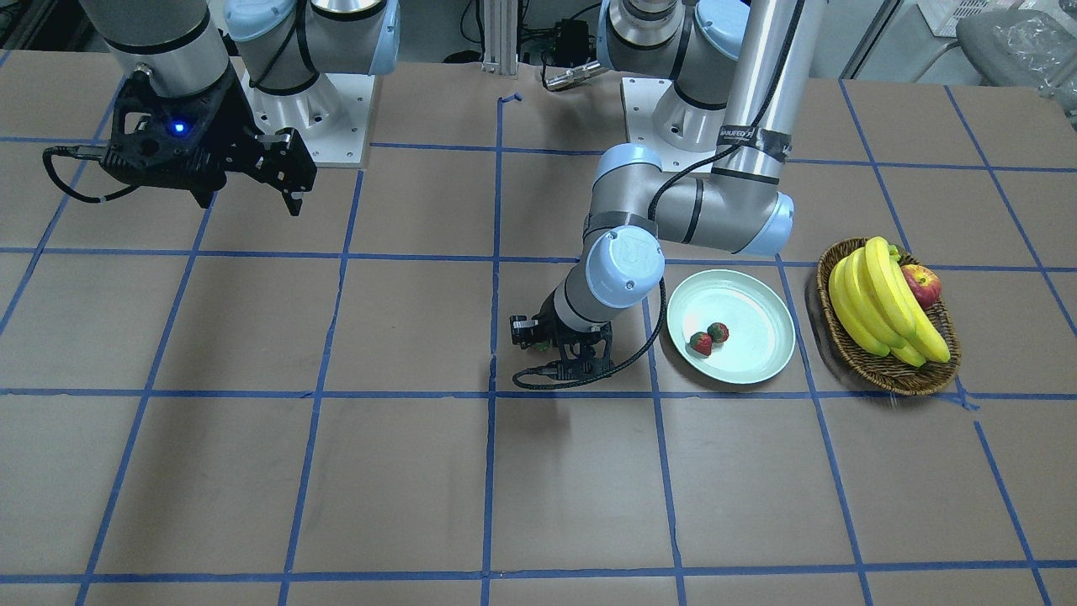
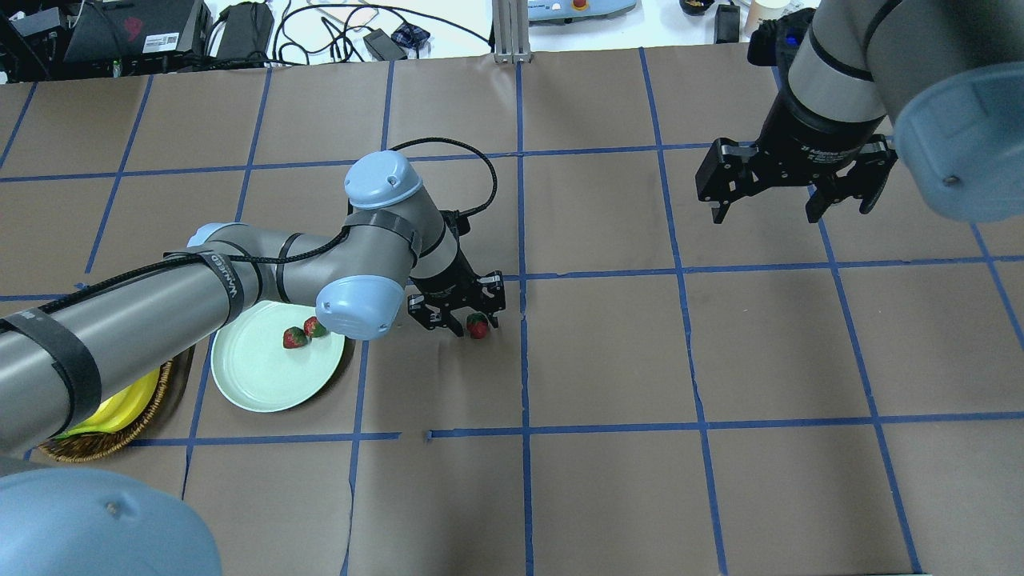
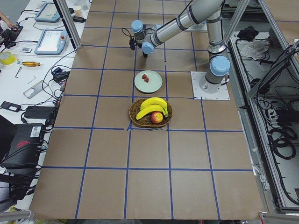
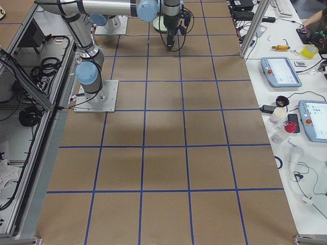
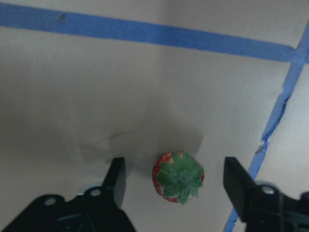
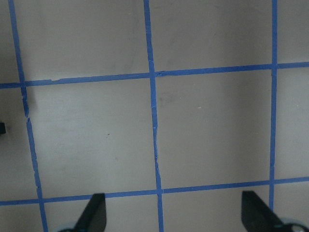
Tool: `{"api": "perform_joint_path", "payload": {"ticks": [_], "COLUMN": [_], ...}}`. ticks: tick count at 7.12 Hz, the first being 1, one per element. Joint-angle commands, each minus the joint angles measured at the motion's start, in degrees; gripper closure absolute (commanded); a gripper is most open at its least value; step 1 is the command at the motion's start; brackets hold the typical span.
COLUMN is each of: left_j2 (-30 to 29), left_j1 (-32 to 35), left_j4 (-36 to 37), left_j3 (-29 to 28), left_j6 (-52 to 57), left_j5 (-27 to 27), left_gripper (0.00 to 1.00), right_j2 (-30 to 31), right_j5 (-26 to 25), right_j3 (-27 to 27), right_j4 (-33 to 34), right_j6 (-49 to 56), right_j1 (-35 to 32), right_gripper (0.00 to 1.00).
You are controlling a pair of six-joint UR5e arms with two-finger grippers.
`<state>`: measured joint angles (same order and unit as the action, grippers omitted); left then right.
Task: Collect all strawberries into plate
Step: 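Lower the left gripper onto the last strawberry and grasp it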
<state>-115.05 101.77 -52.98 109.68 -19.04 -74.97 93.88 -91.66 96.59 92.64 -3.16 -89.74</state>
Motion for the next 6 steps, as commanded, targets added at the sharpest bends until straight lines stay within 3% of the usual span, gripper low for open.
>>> {"api": "perform_joint_path", "payload": {"ticks": [1, 3, 4, 6], "left_j2": [0.2, 3.0, 4.3, 8.3], "left_j1": [0.1, -1.9, -5.0, -12.9], "left_j4": [-0.1, -2.1, -7.7, -8.5], "left_j3": [-0.1, -3.0, -5.2, -1.7], "left_j6": [0.5, 8.3, 12.3, 29.1], "left_j5": [0.0, -4.5, -7.7, -11.2], "left_gripper": [1.00, 1.00, 1.00, 1.00], "right_j2": [0.0, 0.0, 0.0, 0.0], "right_j5": [0.0, 0.0, 0.0, 0.0], "right_j3": [0.0, 0.0, 0.0, 0.0], "right_j4": [0.0, 0.0, 0.0, 0.0], "right_j6": [0.0, 0.0, 0.0, 0.0], "right_j1": [0.0, 0.0, 0.0, 0.0], "right_gripper": [0.00, 0.00, 0.00, 0.00]}}
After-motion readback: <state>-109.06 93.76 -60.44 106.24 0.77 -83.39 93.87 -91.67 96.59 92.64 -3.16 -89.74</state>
